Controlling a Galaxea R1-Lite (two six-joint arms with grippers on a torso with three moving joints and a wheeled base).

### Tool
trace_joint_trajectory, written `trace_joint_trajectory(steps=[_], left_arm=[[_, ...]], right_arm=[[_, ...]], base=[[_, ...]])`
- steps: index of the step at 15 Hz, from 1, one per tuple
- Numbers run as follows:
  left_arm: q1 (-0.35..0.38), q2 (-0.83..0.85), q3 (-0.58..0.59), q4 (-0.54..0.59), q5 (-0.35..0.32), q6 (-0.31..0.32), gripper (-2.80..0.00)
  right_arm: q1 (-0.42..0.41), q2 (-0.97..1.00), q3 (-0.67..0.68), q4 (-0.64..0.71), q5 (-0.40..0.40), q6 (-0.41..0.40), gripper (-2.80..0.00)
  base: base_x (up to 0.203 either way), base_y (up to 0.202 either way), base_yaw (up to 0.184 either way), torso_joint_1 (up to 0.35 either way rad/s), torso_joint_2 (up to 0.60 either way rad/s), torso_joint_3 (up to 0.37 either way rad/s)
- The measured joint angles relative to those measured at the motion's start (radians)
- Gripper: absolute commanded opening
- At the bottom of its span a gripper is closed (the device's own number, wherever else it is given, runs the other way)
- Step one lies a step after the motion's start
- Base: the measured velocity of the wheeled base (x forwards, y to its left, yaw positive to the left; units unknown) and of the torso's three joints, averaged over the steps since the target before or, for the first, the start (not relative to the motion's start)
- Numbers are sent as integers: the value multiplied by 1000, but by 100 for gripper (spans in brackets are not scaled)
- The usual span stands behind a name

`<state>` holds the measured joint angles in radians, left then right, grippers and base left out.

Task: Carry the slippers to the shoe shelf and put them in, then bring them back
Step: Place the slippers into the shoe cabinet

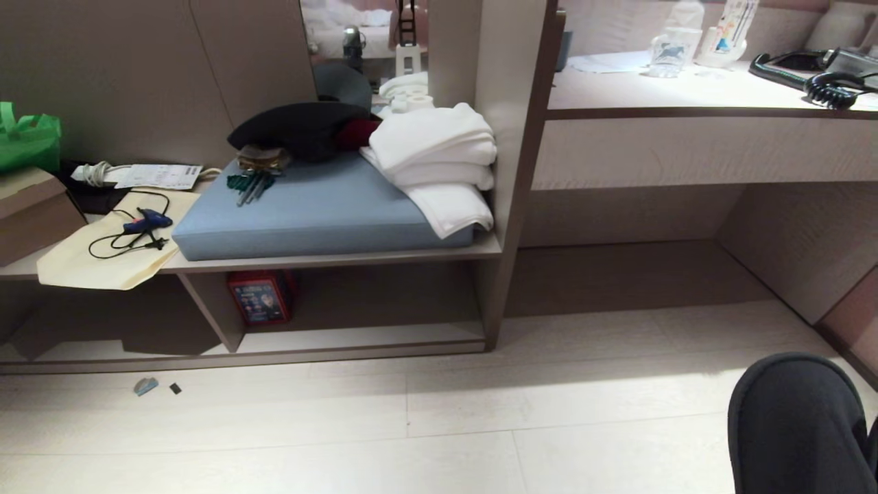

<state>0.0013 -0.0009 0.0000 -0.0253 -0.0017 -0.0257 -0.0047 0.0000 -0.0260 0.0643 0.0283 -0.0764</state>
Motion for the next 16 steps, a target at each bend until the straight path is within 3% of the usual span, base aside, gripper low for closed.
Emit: trace_joint_trajectory(steps=[8, 16], left_arm=[[0, 0, 0, 0, 0, 1, -280], [0, 0, 0, 0, 0, 4, -280]], right_arm=[[0, 0, 0, 0, 0, 0, -280], [0, 0, 0, 0, 0, -1, -280]], base=[[0, 0, 0, 3, 4, 194], [0, 0, 0, 1, 2, 19]])
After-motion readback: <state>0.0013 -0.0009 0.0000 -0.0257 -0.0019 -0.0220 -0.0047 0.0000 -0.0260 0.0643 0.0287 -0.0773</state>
